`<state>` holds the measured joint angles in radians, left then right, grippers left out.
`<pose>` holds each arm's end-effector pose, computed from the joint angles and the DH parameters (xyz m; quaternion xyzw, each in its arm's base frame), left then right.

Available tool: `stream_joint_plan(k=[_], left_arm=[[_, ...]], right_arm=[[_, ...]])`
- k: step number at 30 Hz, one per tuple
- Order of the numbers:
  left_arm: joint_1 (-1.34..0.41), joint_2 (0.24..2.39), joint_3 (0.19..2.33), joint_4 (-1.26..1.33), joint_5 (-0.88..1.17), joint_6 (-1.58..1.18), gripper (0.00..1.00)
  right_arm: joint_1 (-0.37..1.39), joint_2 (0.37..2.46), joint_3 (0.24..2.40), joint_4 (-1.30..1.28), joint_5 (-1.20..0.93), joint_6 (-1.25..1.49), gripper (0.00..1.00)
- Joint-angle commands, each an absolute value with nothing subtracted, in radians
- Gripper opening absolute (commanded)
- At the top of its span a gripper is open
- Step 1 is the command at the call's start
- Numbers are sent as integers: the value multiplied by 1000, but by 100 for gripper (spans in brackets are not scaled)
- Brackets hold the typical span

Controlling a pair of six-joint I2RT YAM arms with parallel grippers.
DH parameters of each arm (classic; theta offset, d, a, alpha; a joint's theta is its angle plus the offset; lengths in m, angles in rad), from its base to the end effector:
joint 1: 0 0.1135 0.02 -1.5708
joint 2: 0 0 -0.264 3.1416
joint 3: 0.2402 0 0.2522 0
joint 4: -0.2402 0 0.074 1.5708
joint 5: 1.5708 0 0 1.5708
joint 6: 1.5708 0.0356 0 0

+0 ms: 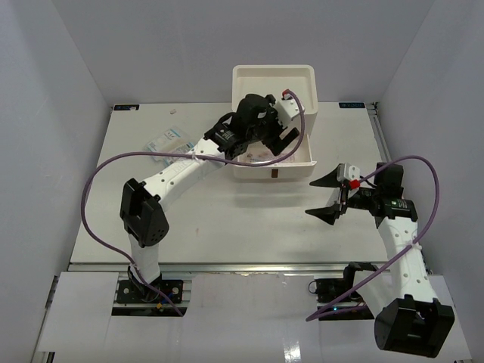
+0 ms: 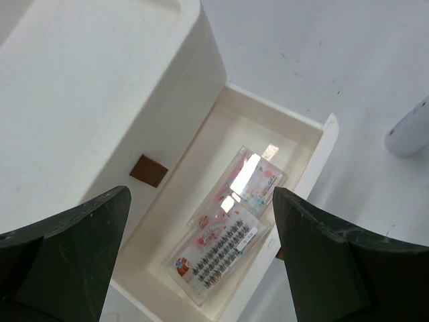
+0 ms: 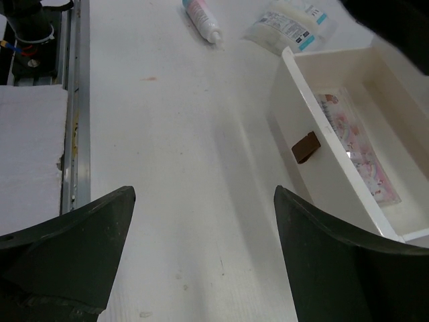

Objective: Organize the makeup

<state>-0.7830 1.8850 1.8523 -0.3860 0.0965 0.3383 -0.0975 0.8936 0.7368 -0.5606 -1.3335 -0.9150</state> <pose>0.3154 -0.3187 0.3720 0.4677 0.6954 -0.1594 0.5218 0.1705 0.0181 0.2861 -0.5192 0.5547 0.3347 0.5574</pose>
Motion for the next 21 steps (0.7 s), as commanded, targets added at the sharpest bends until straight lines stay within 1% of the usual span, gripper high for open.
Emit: stream_joint_plan(k=[1, 3, 4, 9, 10, 12, 15, 21], left_arm=[[-775, 1876, 2086, -492, 199, 299, 94], [-760, 1922, 2176, -555, 220, 302, 88], [-748, 1929, 2181, -545, 245, 303, 83], [-660, 1982, 2220, -533, 384, 260, 57], [-647, 1996, 2227, -528, 418, 253, 55], [-626, 2017, 2236, -516, 454, 250, 55], [-605, 2048, 2241, -504, 488, 255, 56], [-588, 2096, 2225, -502, 507, 286, 58]], right_arm=[[-56, 890, 750, -738, -1349, -1234, 93], [-8, 917, 785, -772, -1267, -1290, 96], [46, 929, 800, -784, -1224, -1315, 95], [173, 997, 868, -770, -1043, -1356, 80], [195, 1014, 883, -760, -1008, -1358, 78], [228, 1045, 908, -736, -949, -1353, 72], [284, 1108, 945, -699, -863, -1336, 61], [372, 1212, 979, -596, -743, -1229, 55]])
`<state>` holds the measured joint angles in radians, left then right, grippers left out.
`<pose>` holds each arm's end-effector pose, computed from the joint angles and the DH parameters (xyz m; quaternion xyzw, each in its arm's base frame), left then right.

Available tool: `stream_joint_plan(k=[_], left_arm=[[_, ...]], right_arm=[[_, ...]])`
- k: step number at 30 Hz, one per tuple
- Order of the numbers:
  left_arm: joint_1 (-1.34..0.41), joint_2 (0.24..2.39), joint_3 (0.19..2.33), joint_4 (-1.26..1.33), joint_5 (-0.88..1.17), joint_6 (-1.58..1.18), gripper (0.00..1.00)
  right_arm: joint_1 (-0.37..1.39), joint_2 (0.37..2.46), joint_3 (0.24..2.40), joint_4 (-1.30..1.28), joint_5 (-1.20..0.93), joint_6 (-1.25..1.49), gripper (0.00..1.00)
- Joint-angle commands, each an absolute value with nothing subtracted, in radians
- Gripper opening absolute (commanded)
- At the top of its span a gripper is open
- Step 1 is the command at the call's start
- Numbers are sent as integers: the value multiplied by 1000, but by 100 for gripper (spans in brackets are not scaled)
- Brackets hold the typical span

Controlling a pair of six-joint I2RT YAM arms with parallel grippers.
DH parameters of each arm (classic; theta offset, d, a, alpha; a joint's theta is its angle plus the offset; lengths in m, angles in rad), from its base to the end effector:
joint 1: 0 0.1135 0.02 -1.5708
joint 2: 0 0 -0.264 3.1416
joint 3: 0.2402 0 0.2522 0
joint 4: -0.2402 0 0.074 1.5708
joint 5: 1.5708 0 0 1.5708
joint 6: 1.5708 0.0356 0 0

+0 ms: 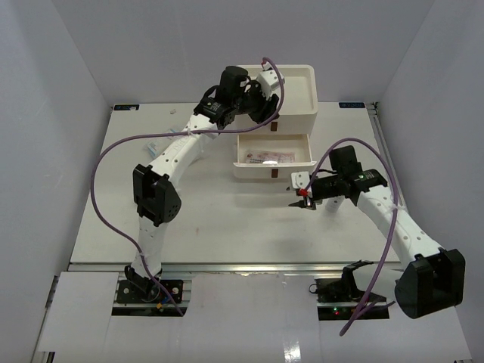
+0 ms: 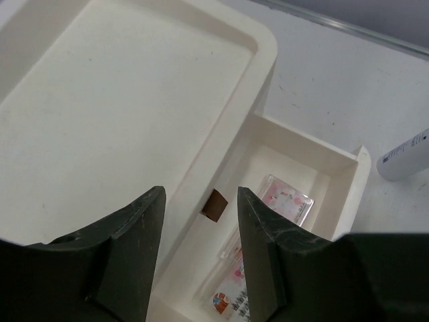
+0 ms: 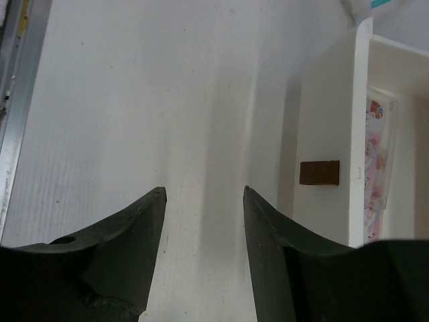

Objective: Organize the makeup

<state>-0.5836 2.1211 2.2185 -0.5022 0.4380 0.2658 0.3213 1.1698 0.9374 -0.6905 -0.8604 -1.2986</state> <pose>0.4036 -0.2846 0.3802 0.4447 0.6932 -0.2641 0.5019 0.2076 0.0976 0.2810 -0.7156 0.4980 0.2133 0.4410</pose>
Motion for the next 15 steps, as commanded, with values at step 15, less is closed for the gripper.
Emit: stream_joint_plan(k=[15], left_arm=[[-574, 2120, 2136, -526, 518, 363, 39]], right_arm=[[471, 1348, 944, -351, -544, -1060, 50]])
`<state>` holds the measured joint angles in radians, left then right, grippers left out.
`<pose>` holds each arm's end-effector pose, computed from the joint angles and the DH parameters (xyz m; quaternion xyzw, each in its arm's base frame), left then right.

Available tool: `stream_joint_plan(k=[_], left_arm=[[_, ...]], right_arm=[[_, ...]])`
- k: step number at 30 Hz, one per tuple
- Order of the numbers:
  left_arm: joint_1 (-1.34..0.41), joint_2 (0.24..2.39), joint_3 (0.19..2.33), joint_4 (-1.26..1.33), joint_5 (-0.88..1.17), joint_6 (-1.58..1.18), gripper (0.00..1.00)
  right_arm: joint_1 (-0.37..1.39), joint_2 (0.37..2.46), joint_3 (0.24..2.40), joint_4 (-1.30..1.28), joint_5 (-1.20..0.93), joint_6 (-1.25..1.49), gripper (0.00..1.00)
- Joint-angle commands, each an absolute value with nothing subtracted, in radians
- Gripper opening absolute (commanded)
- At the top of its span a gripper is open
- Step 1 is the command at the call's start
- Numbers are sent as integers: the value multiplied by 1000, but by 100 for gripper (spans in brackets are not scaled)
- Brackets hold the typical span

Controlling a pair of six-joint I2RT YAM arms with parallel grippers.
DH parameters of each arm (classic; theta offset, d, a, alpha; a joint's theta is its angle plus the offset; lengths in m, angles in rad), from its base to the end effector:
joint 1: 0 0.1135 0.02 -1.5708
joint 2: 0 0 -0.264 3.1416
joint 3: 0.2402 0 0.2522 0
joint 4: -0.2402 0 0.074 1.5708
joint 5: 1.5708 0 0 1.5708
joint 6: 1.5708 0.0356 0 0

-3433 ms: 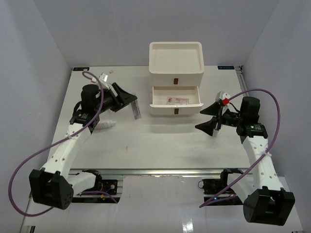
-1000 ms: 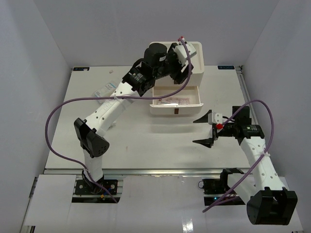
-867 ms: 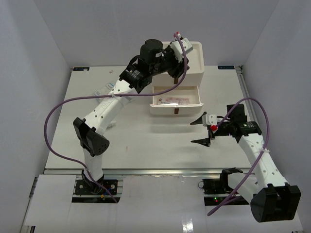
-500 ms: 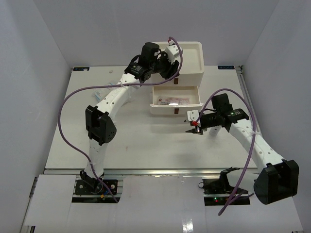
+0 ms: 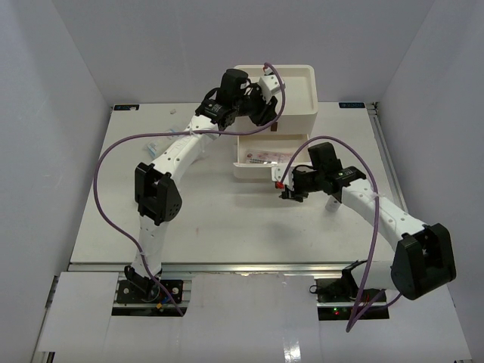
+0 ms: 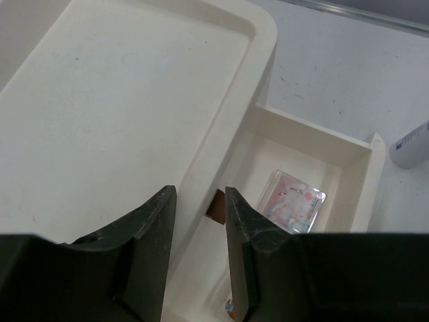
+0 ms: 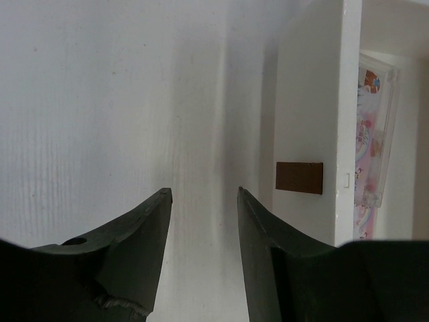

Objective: Organize the makeup

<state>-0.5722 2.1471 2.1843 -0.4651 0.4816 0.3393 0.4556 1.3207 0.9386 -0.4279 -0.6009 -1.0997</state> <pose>0.4135 -0.2859 0.3601 0.4753 0.6767 -0.2603 0.4984 0.2386 0.1393 0.2588 -0.7006 0.5549 0.1484 0.4234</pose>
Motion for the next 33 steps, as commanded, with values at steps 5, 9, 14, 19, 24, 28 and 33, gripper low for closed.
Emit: stream_joint_plan(k=[5, 9, 14, 19, 24, 28, 33], left_arm=[[-574, 2125, 2107, -531, 505, 378, 39], [-574, 2135, 2116, -529, 477, 386, 49], [-574, 2143, 2127, -524, 454, 401, 52], [-574, 2155, 2115, -523, 446, 421, 51], [-574, 2154, 2074, -525, 457, 441, 40], [-574, 2149, 2031, -525, 477, 451, 36], [-574, 2149, 1996, -531, 513, 455, 35]], right_arm=[[478, 1402, 972, -326, -510, -1052, 50], [483, 1450, 1006, -324, -493, -1058, 50], [488, 1484, 1019, -320, -491, -1067, 50], [488, 1500, 1026, -317, -491, -1069, 50], [489, 1515, 1034, -314, -486, -1072, 50], [488, 1533, 1042, -288, -447, -1068, 50], [489, 1547, 1054, -164, -333, -1014, 48]])
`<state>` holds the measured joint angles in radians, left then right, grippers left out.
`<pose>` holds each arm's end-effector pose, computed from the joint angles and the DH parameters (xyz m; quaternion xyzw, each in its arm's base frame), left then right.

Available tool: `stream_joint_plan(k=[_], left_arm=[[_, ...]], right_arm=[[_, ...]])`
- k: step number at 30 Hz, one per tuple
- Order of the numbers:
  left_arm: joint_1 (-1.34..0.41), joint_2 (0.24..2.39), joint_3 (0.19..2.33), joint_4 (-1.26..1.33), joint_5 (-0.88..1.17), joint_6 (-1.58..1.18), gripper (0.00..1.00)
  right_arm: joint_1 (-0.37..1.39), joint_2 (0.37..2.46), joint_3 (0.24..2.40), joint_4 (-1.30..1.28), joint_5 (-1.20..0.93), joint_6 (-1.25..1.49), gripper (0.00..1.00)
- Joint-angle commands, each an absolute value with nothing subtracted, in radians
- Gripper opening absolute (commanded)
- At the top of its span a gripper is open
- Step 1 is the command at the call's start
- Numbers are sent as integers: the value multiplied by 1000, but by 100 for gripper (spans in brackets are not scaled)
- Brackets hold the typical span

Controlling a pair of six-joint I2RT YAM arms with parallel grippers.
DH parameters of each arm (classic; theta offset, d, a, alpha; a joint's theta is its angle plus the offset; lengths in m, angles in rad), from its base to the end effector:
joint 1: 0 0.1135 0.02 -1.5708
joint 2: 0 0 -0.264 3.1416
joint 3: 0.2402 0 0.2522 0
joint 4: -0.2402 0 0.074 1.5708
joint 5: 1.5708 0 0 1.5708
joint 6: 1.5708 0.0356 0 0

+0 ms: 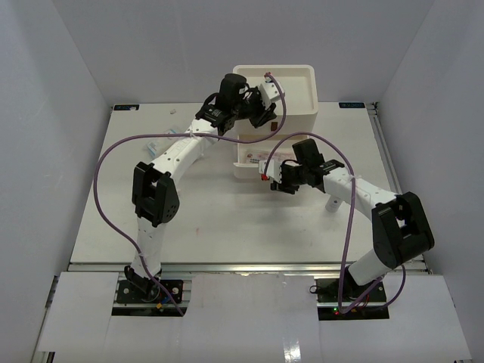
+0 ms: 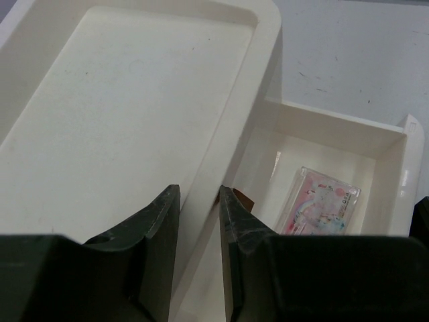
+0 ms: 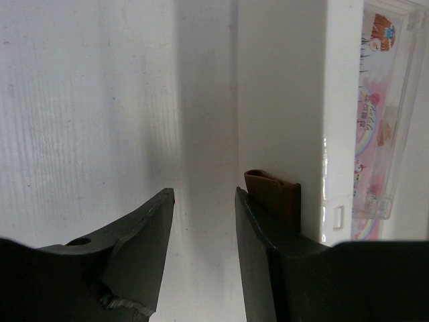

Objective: Organize the makeup

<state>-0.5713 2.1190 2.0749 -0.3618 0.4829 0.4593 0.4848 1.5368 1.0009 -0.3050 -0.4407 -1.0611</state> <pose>0.4133 -0.2853 0.3463 0.5141 0.6408 -0.2293 0.5221 0.2788 0.1640 0.2247 -0.6923 0.5981 0.0968 0.3919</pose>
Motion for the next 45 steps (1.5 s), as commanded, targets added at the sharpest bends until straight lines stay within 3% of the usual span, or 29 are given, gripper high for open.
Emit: stream_joint_plan(k=[1, 9, 24, 29, 40, 45], left_arm=[[-574, 2150, 1991, -535, 521, 454, 35], [-574, 2154, 1964, -547, 560, 450, 34], [-574, 2163, 1986, -547, 587, 420, 34], [-573, 2165, 2016, -540, 560, 389, 35], [-566, 2168, 2062, -535, 537, 341, 36], [-565, 2168, 2053, -531, 544, 327, 35]], right_arm=[[489, 1549, 1058, -131, -294, -993, 48], [510, 1541, 1041, 160, -117, -864, 50], [541, 1600, 998, 396, -5, -1000, 72], [541, 1529, 961, 344, -75, -992, 73], [541, 1372, 943, -41, -471, -1113, 72], [541, 1506, 1026, -178, -435, -1199, 59]])
